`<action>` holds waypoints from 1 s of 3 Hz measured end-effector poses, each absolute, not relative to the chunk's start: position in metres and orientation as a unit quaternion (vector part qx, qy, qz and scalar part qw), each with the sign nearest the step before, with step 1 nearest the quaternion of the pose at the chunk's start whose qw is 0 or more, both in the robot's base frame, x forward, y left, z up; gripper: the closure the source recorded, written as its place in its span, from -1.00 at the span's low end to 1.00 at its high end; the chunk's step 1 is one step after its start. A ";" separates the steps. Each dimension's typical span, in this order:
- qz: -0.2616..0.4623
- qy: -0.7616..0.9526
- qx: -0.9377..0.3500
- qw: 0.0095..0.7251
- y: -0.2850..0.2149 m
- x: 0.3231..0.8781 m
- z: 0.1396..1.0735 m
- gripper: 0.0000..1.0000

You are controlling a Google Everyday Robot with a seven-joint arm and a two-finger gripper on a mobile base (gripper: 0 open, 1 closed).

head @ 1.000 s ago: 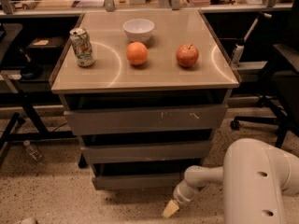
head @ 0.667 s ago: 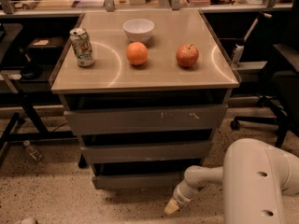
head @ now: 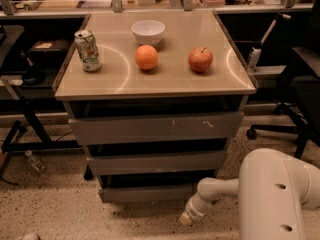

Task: Close bottom drawer

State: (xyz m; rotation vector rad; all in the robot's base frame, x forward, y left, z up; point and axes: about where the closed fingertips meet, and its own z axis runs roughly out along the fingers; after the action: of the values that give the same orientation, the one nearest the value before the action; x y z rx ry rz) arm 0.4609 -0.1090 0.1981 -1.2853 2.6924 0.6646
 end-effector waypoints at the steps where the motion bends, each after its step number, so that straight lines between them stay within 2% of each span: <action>1: 0.197 0.880 -0.428 0.060 -0.107 0.487 0.197 1.00; 3: 0.168 0.875 -0.446 0.086 -0.100 0.539 0.184 1.00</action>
Offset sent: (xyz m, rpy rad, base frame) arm 0.0938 0.0042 -0.0123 -0.0629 -0.1590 0.0203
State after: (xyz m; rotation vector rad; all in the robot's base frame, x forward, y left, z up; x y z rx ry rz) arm 0.5388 -0.1000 0.1837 -1.3293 2.6084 0.5002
